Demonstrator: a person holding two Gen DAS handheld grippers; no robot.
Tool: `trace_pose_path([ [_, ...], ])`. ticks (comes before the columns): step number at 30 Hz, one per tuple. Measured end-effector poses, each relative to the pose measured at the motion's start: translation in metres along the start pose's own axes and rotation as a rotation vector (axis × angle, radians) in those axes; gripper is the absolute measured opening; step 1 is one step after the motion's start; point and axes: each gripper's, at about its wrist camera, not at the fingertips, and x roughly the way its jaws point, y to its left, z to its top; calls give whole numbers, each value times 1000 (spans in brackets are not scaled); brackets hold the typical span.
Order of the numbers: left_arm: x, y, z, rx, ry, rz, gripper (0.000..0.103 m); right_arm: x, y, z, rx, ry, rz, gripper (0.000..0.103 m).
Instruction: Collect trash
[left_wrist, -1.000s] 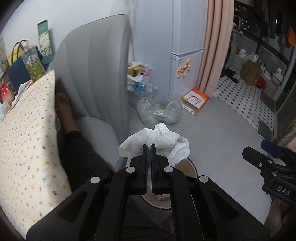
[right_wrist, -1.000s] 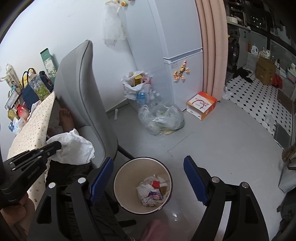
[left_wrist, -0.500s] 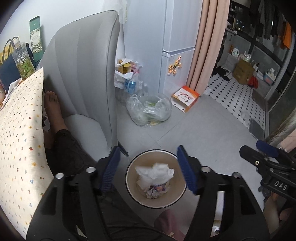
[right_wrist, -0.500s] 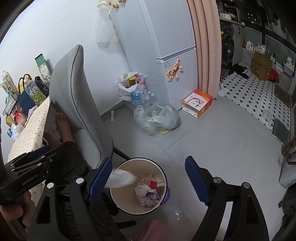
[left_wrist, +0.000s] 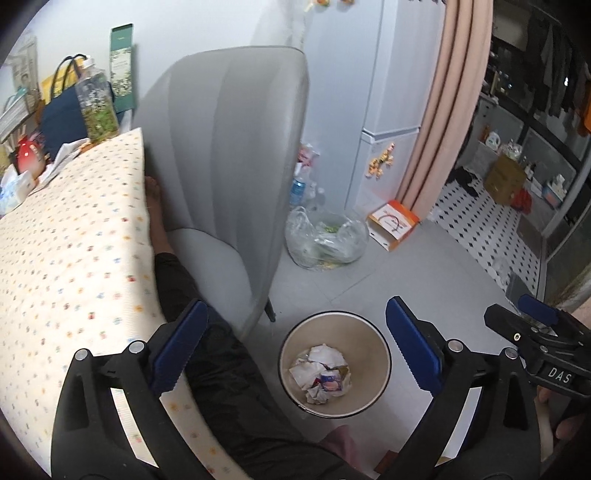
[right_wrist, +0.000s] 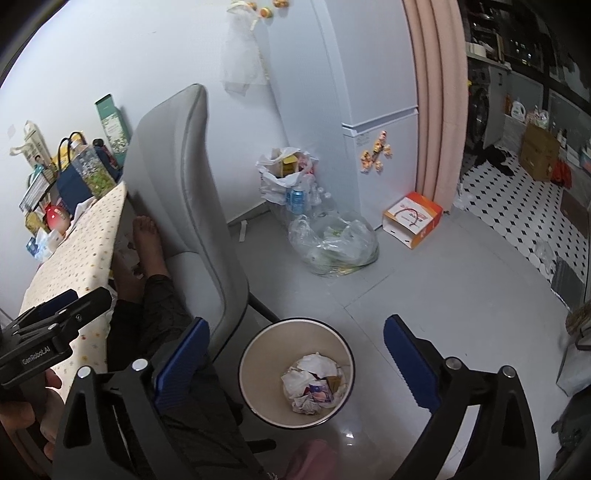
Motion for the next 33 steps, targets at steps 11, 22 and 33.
trace_pose_path([
  [11,-57,43,0,-65,-116,43,97,-39,44,8,-62,-41,30,95],
  [22,-120,87,-11,-142,-207,109,97,-83,96,8,-153,-93,53,95],
  [33,-170,128,-32,-202,-269,165,97,-119,152,-3,-248,-125,85,95],
])
